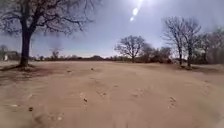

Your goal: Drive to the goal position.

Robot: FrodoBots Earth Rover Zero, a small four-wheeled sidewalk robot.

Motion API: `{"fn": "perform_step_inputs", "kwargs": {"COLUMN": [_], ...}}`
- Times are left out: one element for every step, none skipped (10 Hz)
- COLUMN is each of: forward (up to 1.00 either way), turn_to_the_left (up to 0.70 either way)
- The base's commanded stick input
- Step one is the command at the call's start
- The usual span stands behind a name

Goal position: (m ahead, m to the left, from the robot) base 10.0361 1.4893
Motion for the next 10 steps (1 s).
{"fn": "perform_step_inputs", "kwargs": {"forward": [1.0,1.0,1.0,1.0,1.0,1.0,1.0,1.0,1.0,1.0], "turn_to_the_left": [0.0,0.0,0.0,0.0,0.0,0.0,0.0,0.0,0.0,0.0]}}
